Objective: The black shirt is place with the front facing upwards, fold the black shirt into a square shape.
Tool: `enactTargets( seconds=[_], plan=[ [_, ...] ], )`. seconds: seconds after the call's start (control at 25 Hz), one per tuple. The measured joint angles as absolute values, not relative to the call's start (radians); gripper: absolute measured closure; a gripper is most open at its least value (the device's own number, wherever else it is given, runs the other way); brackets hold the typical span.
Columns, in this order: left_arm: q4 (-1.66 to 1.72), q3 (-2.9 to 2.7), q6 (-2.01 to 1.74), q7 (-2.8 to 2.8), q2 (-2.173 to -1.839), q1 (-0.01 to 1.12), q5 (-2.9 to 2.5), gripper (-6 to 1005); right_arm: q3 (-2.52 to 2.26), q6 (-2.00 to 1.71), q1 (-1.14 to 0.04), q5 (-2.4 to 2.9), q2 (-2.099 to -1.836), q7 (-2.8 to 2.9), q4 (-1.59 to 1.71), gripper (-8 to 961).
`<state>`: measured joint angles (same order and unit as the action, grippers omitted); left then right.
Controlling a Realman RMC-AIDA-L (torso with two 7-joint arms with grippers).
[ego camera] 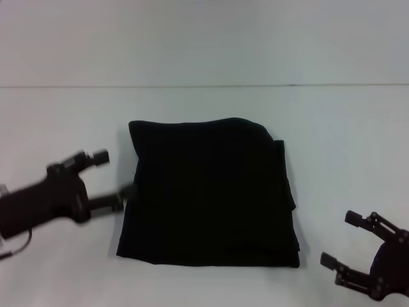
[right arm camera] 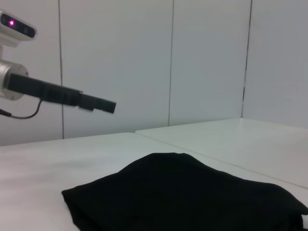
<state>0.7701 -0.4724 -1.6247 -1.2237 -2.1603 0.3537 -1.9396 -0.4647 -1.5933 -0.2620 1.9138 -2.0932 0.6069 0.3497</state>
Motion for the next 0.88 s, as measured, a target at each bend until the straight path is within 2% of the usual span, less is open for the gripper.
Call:
enactTargets(
  seconds=[0.12,0.2,0.88],
  plan=[
    [0.750,-0.477,-1.632,-1.107,-2.167,0.330,-1.997,59,-0.475,-1.588,-0.255,1.930,-2.093,0.598,0.343,31],
    [0.736,-0.472,-1.633,-1.065,-2.171,0.312,-2.025,47,-0.477,-1.582,-0.253,1.947,-2.093,0.596,0.331,30],
    [0.642,-0.384,-1.603,-1.042,-2.167,0.287,-2.089,42,-0.473,-1.525,-0.264,1.956,-2.095,0.572,0.283,30]
  ],
)
